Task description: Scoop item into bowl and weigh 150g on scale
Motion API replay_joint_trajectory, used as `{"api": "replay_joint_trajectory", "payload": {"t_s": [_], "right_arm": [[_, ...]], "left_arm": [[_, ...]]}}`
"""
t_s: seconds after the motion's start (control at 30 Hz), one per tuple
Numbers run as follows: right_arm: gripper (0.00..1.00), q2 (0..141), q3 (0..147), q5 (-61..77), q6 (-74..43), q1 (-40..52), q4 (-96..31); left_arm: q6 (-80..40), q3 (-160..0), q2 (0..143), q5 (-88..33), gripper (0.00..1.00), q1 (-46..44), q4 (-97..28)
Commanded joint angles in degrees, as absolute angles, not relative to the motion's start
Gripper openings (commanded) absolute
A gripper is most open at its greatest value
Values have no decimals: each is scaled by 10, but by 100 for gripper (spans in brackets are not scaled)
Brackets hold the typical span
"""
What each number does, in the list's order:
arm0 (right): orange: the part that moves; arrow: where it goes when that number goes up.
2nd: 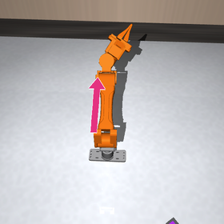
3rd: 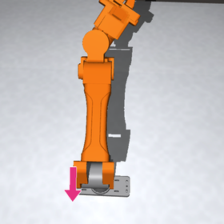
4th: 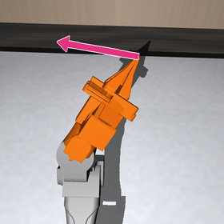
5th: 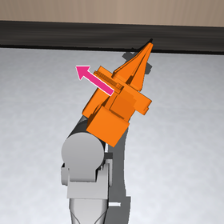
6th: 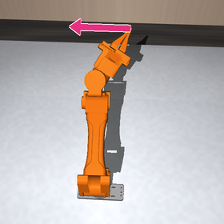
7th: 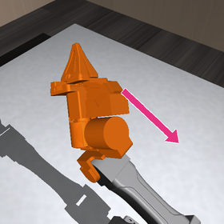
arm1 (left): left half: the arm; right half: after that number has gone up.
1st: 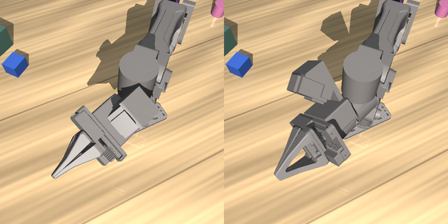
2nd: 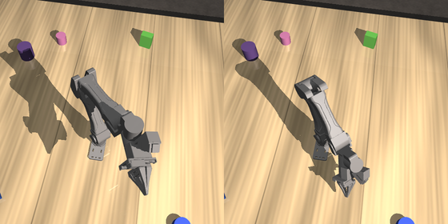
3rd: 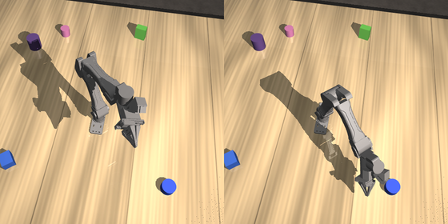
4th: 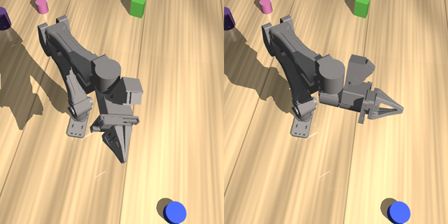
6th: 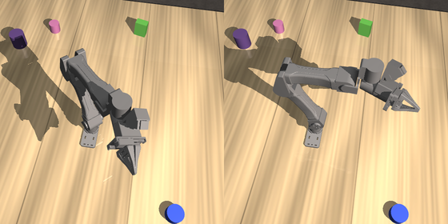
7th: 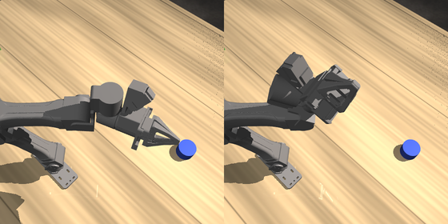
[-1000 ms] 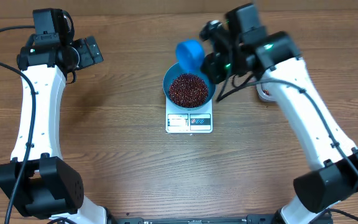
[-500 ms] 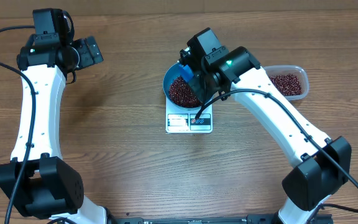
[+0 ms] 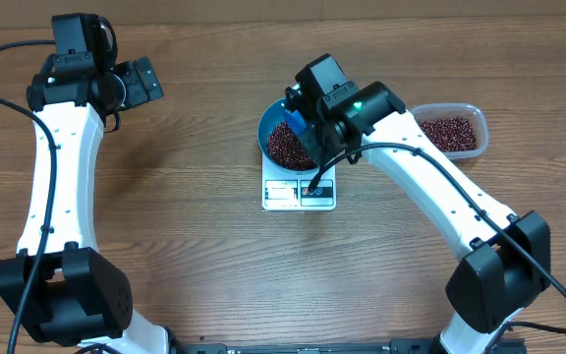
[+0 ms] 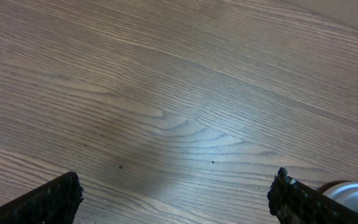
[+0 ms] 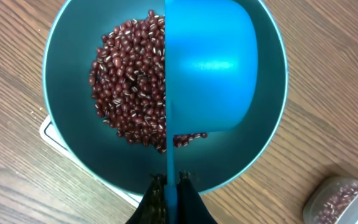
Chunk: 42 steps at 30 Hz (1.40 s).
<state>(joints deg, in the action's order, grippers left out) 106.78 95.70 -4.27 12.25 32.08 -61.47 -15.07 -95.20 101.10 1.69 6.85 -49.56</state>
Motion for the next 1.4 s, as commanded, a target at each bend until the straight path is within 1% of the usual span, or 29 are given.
{"api": "replay_joint_trajectory", "payload": {"t_s": [0.0, 0.67, 0.83, 0.93, 1.2, 1.37], "right_arm": [[4, 1067, 939, -37, 125, 322, -602], [4, 1068, 936, 61, 120, 322, -612], [4, 1067, 947, 64, 90, 306, -601], [4, 1067, 961, 110, 88, 291, -602], [4, 1067, 965, 285, 73, 223, -604], [4, 1067, 965, 321, 74, 194, -604]], "left_arm": [[-152, -956, 1016, 15, 100, 64, -495], [-152, -956, 1016, 15, 99, 64, -495], [-152, -956, 1016, 15, 100, 64, -495], [-152, -956, 1016, 15, 100, 64, -495], [-152, -956, 1016, 15, 100, 64, -495], [-152, -956, 1016, 15, 100, 64, -495]]}}
